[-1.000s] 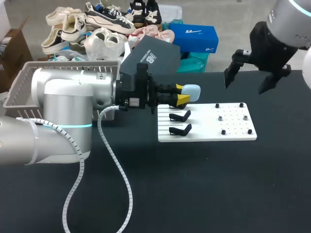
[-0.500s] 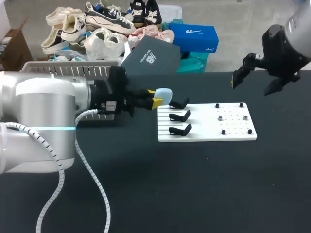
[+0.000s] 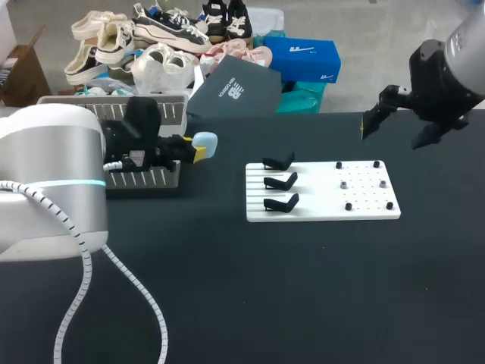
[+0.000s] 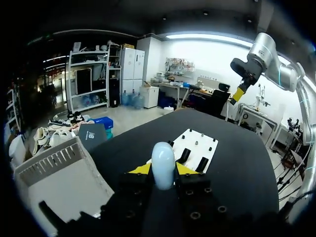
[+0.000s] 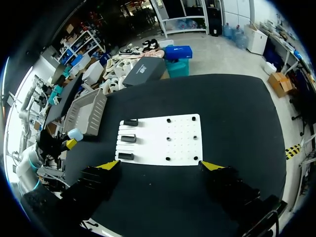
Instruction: Pick up each earbud case from the left stands, insert the matching earbuds, close the lid, and place the case in the box.
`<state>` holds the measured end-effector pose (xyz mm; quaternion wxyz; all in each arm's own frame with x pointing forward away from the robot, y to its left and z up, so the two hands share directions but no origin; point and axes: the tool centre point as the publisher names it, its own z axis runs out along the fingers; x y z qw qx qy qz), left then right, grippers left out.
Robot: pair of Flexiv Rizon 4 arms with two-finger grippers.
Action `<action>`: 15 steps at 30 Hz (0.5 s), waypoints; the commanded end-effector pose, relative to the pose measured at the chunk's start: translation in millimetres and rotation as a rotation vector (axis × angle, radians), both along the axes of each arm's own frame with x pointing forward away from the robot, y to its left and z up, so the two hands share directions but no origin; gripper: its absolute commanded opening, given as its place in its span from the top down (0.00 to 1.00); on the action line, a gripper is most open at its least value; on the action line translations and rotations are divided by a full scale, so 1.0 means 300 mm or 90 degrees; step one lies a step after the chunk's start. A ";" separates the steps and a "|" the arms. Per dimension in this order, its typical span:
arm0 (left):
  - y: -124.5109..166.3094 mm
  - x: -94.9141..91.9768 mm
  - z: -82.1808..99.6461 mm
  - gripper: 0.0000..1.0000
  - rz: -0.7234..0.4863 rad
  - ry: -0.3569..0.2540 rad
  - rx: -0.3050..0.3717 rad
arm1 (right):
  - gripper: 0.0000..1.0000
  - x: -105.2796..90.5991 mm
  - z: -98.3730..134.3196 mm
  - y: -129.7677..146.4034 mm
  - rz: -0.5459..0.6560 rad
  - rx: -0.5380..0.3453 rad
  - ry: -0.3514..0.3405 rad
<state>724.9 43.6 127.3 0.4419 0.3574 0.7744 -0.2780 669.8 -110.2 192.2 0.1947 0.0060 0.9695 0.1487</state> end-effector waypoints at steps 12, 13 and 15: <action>0.299 0.099 -0.005 1.00 0.317 -0.081 0.114 | 0.00 -0.015 -0.002 -0.001 -0.007 -0.002 -0.011; 0.277 0.091 0.005 1.00 0.319 -0.081 0.117 | 0.00 -0.015 -0.002 -0.001 -0.007 -0.002 -0.011; 0.298 0.111 0.005 1.00 0.325 -0.081 0.116 | 0.00 -0.015 -0.002 -0.001 -0.007 -0.002 -0.011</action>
